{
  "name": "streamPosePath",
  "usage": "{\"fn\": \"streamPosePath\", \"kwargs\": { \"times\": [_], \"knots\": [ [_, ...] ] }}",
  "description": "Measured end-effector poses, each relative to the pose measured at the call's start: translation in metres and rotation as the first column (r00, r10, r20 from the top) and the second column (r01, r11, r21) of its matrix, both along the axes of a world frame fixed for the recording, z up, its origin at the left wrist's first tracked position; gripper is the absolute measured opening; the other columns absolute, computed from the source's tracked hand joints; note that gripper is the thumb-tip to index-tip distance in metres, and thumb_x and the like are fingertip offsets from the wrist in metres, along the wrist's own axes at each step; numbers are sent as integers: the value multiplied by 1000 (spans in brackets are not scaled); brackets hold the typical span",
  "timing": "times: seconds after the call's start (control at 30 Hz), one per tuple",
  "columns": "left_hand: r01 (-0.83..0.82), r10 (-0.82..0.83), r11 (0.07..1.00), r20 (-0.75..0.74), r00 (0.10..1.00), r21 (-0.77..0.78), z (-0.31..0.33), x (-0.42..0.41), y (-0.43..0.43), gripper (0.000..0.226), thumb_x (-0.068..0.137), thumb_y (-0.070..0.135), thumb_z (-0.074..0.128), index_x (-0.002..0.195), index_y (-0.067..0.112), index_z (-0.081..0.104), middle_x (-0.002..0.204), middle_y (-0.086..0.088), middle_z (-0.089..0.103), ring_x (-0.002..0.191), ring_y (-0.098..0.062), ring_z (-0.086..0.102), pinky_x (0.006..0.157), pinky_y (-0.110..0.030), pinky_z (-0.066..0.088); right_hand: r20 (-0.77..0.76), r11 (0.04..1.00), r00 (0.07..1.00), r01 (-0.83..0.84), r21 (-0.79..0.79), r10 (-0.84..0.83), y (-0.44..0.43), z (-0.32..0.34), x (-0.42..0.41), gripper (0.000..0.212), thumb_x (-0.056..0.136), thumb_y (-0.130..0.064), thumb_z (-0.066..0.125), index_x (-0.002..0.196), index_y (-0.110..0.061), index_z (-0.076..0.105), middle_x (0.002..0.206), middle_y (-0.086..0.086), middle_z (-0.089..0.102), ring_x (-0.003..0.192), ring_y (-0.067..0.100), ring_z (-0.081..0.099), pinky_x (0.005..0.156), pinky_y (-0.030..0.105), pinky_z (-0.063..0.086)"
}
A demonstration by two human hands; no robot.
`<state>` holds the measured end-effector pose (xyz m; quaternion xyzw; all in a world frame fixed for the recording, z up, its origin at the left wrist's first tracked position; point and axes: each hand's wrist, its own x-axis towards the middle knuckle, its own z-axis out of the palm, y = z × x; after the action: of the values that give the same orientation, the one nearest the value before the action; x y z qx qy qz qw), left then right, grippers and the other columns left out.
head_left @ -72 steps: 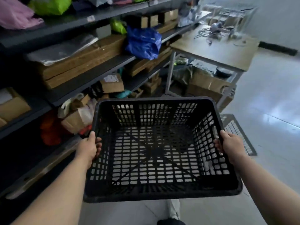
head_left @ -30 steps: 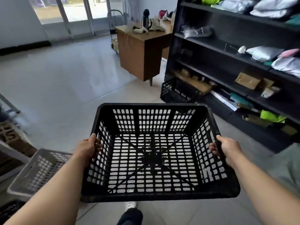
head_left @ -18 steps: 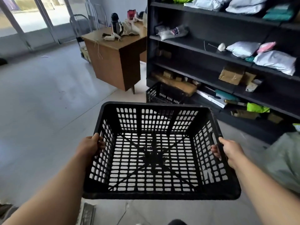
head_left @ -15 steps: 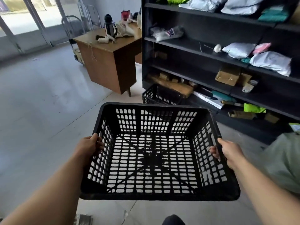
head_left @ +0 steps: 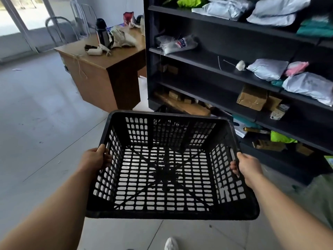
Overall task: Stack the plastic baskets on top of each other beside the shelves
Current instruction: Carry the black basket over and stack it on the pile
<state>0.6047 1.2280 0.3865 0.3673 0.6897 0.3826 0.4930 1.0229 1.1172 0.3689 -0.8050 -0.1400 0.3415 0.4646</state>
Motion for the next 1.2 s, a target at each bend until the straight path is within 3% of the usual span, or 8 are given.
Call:
{"fn": "streamPosePath", "kwargs": {
  "times": [0.13,0.23,0.37,0.53,0.73,0.87,1.07,1.2],
  "knots": [
    [-7,7,1000,-6,1000,-12,-7,17,60,32,98,25,43,74,9,54,68,-12,59,44,-12,57,44,-20,49,22,1000,1000,15,22,-16,60,4,16,26,98,-24,44,114,-9,58,70,10,60,57,18,53,48,27,43],
    [-6,6,1000,-34,999,-2,-13,26,110,30,98,25,44,76,8,56,67,-13,60,34,-5,55,50,-27,48,34,999,999,32,35,-33,106,0,24,23,98,-24,45,108,-9,60,70,10,61,56,18,54,45,25,45],
    [32,-32,999,-45,998,-1,-23,35,185,30,98,27,43,83,6,58,68,-12,62,35,-4,56,57,-30,46,46,998,997,59,27,-61,169,-9,30,23,98,-24,45,101,-8,61,70,10,61,56,17,55,45,24,46],
    [110,-110,993,-18,994,-31,-26,44,290,31,99,27,42,78,8,56,69,-12,61,57,-20,54,57,-30,44,73,989,986,148,5,-148,245,-17,30,21,98,-25,45,100,-10,60,70,9,62,56,16,55,43,21,47],
    [232,-235,970,-23,972,-77,-31,54,409,29,97,30,44,81,10,56,68,-11,61,49,-19,48,41,-21,38,77,962,959,273,-14,-271,318,-29,25,22,98,-26,45,92,-11,60,69,8,61,58,18,56,51,28,46],
    [297,-302,950,-37,953,-94,-41,71,471,31,97,34,44,80,11,57,72,-12,64,52,-20,50,49,-26,37,85,935,932,355,-15,-353,356,-43,26,26,98,-26,45,76,-18,55,66,8,60,55,18,55,52,28,45],
    [311,-319,944,-65,945,-108,-65,117,544,29,97,33,44,81,13,58,71,-10,63,47,-16,48,47,-25,36,76,907,906,419,-35,-416,406,-79,50,21,97,-29,46,92,-14,59,66,7,63,58,18,59,59,33,49],
    [320,-335,939,-112,936,-128,-94,152,586,33,97,35,43,92,9,63,71,-8,64,49,-16,48,48,-24,37,60,901,901,433,-31,-430,444,-106,76,22,97,-27,46,102,-11,61,67,8,63,58,17,58,58,30,48]
  ]
}}
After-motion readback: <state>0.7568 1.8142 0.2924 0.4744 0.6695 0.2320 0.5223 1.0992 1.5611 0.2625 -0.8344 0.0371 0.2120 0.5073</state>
